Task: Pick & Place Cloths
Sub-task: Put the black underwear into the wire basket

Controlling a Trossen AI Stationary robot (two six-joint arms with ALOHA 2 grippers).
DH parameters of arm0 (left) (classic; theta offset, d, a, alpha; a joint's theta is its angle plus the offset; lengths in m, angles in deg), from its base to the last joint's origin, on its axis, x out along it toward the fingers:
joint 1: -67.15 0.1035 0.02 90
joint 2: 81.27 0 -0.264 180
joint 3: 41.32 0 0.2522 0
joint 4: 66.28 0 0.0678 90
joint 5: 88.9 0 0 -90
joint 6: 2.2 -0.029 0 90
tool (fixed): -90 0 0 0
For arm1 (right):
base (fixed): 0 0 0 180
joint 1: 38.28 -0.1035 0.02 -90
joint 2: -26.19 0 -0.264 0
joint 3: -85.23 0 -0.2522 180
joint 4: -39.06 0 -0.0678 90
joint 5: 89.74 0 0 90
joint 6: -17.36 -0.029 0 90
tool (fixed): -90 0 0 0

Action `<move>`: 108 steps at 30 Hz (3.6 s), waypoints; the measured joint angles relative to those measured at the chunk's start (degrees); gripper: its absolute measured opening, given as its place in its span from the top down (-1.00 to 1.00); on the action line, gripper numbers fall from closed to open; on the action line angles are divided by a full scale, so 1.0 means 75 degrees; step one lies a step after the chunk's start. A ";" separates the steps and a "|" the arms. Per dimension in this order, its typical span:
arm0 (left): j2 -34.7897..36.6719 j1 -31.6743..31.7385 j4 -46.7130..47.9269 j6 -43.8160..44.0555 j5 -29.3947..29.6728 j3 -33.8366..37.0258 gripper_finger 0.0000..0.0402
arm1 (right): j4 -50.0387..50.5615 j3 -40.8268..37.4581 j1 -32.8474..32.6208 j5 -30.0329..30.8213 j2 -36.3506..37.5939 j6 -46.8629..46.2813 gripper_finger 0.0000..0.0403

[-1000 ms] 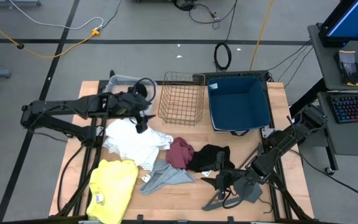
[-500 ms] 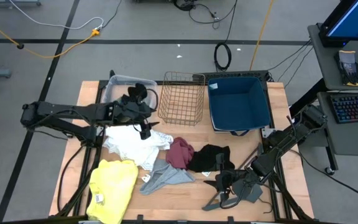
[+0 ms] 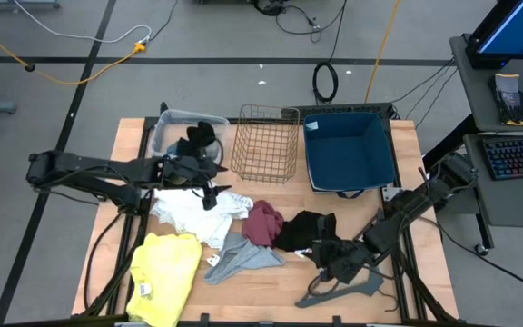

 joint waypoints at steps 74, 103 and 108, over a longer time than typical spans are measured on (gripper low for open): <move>0.2456 -0.1021 -0.1323 0.0466 -0.0652 0.1288 -0.35 | 0.1114 -0.0895 0.1783 -0.3017 0.0040 -0.2330 0.94; 0.0055 -0.2023 -0.4102 -0.0081 -0.0667 0.1277 -0.35 | -0.2490 -0.0892 0.1710 -0.3557 0.2154 -0.1028 1.00; -0.0484 -0.2028 -0.4852 -0.0367 -0.0789 0.1277 -0.35 | -0.3236 -0.0892 0.1713 -0.3549 0.2428 -0.0439 1.00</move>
